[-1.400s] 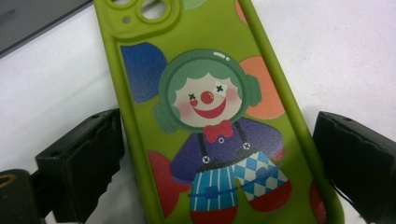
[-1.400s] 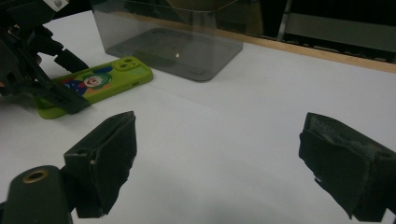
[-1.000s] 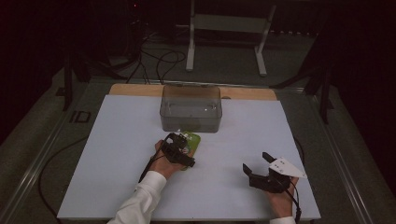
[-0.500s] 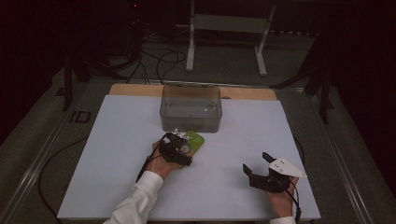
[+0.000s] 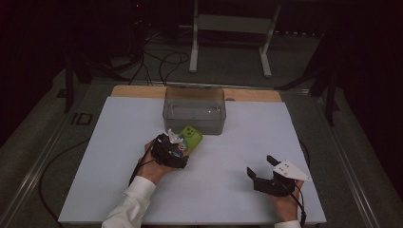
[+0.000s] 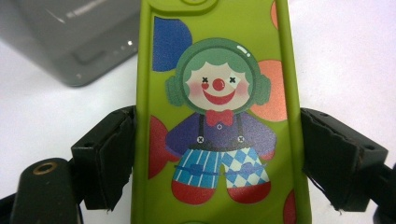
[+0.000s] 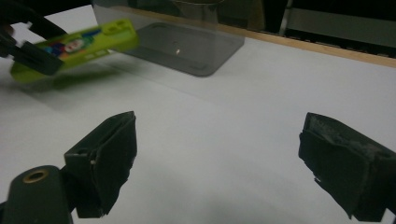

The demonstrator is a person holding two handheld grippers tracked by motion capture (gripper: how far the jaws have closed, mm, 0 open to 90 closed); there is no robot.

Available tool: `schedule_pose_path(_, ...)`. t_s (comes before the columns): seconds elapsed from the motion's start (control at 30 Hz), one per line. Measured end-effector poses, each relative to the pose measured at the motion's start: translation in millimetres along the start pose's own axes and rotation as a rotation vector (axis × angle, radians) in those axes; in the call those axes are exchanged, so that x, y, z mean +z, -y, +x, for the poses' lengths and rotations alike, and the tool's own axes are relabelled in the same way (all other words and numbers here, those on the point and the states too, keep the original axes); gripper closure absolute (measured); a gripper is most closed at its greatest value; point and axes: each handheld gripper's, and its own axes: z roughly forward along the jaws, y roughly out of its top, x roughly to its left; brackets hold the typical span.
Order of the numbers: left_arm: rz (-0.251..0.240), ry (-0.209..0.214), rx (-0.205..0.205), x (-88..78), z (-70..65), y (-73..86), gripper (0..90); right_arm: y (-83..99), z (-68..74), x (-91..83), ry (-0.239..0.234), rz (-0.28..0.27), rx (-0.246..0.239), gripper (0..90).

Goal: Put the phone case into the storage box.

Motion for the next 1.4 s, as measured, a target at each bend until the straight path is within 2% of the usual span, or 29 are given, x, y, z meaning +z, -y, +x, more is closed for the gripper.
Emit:
schedule_pose_path(0.1,-0.040,-0.006,-0.008,-10.3,7.8,10.6,15.9,0.1,0.1,-0.1,0.000,-0.001,0.002,11.3)
schedule_pose_path(0.17,-0.049,-0.013,-0.010,-13.8,10.8,13.3,15.9,0.3,0.2,0.3,0.001,0.001,0.002,11.3)
schedule_pose_path(0.2,-0.082,-0.015,-0.016,-20.8,16.8,18.1,15.9,0.4,0.5,0.7,-0.001,0.003,0.001,11.3)
schedule_pose_path(0.27,-0.117,-0.021,-0.025,-26.9,22.4,21.8,15.9,0.3,2.3,1.5,-0.004,0.006,-0.005,11.3)
schedule_pose_path(0.4,-0.167,-0.034,-0.032,-36.5,31.7,25.9,15.9,0.1,3.5,3.0,-0.010,0.009,-0.008,11.3)
schedule_pose_path(0.53,-0.211,-0.050,-0.037,-44.8,34.8,31.6,15.9,-0.5,3.7,3.1,-0.016,0.009,-0.006,11.3)
schedule_pose_path(0.7,-0.263,-0.041,-0.038,-55.2,36.2,33.0,15.8,-0.8,2.9,3.6,-0.036,0.008,0.006,11.1)
schedule_pose_path(0.8,-0.307,-0.043,-0.020,-62.7,36.9,34.3,15.8,-1.1,1.9,3.6,-0.044,0.012,0.015,10.5)
schedule_pose_path(1.0,-0.346,-0.047,-0.024,-69.8,41.6,36.6,15.9,-3.5,-3.0,5.9,-0.069,0.019,0.039,10.1)
schedule_pose_path(1.03,-0.348,-0.049,-0.026,-70.7,42.2,37.1,15.9,-9.7,-3.1,8.5,-0.089,0.023,0.042,9.8)
schedule_pose_path(1.2,-0.372,-0.052,-0.027,-73.9,43.1,38.9,15.9,-27.9,0.7,11.4,-0.136,0.011,0.010,9.8)
schedule_pose_path(1.37,-0.379,-0.052,-0.021,-74.6,41.8,39.4,15.8,-40.4,1.4,15.4,-0.150,0.006,-0.006,9.8)
schedule_pose_path(1.4,-0.380,-0.054,-0.020,-74.6,41.5,39.5,15.9,-45.5,2.1,17.1,-0.153,0.011,-0.021,9.8)
